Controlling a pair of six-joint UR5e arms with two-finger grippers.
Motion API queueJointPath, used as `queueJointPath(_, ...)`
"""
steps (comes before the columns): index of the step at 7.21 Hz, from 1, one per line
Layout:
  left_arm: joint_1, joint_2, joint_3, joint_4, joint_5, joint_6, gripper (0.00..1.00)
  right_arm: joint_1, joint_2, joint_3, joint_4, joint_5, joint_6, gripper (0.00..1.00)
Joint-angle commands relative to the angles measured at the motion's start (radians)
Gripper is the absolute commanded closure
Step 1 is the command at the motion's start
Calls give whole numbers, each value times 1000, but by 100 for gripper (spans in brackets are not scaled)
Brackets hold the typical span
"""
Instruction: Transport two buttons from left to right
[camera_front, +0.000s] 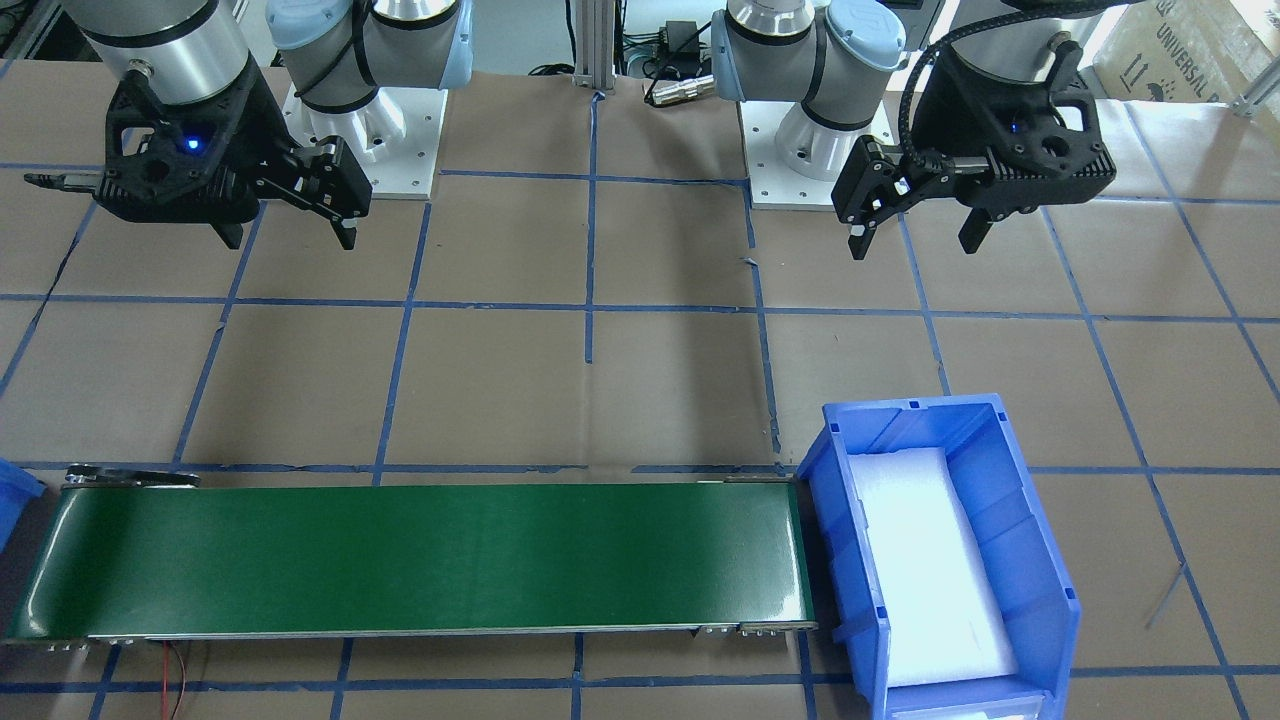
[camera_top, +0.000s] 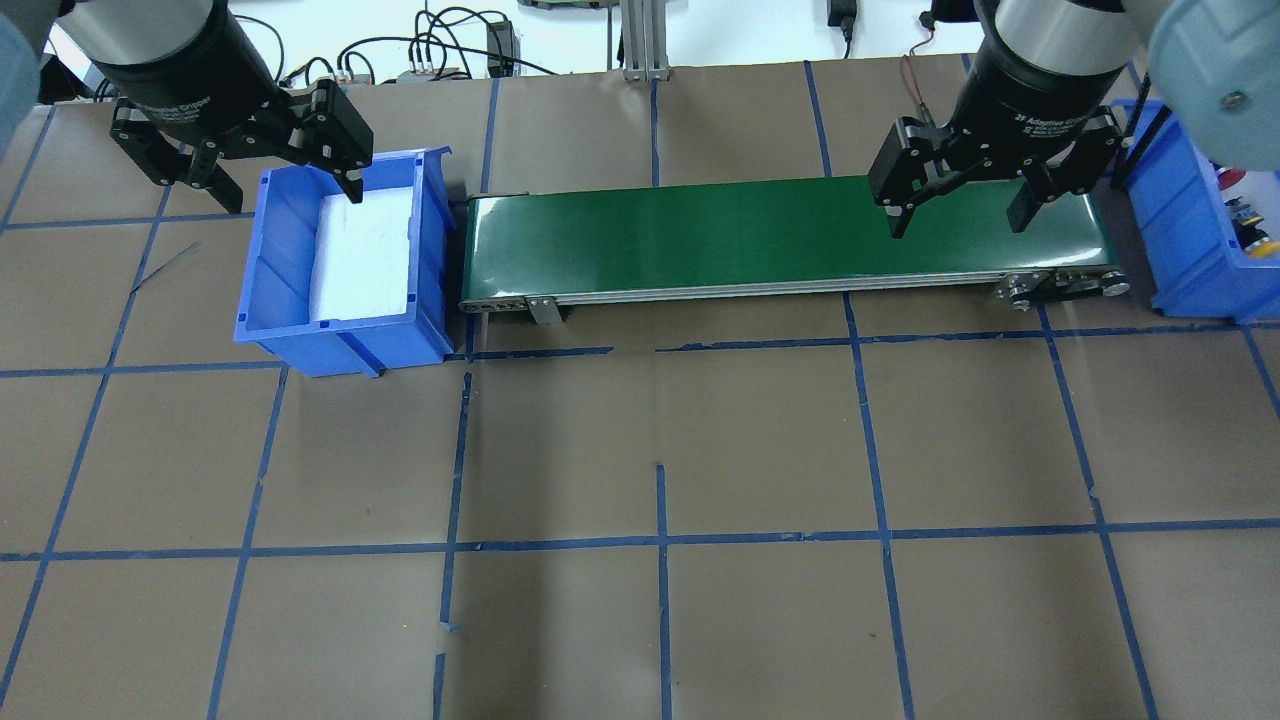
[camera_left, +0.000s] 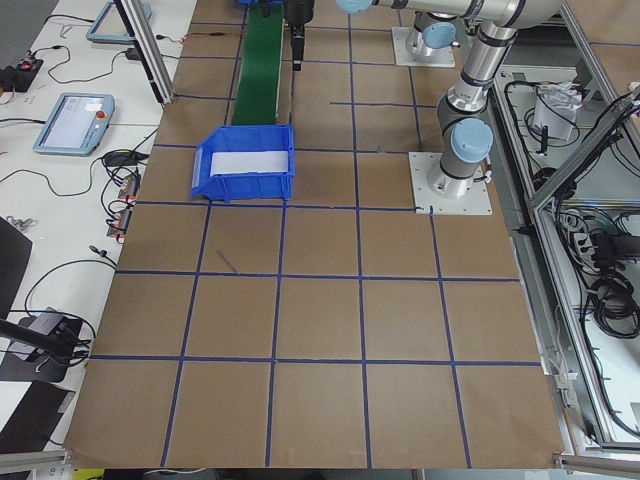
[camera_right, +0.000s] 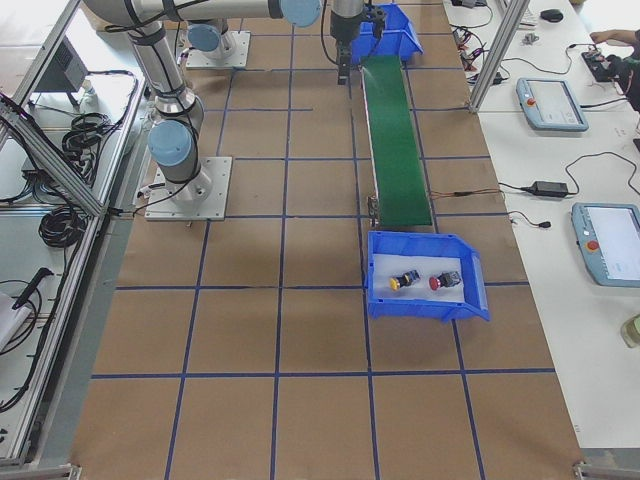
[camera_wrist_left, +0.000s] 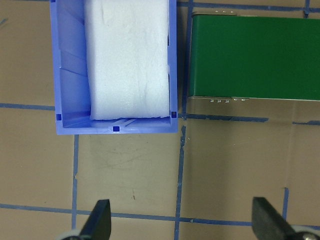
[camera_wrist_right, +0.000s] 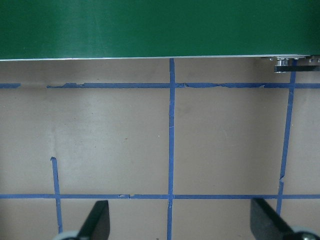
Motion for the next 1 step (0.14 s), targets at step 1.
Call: queueJointPath(1,1,-4,-2,2,0,0,0,1,0,-2,0,-1,-4,0)
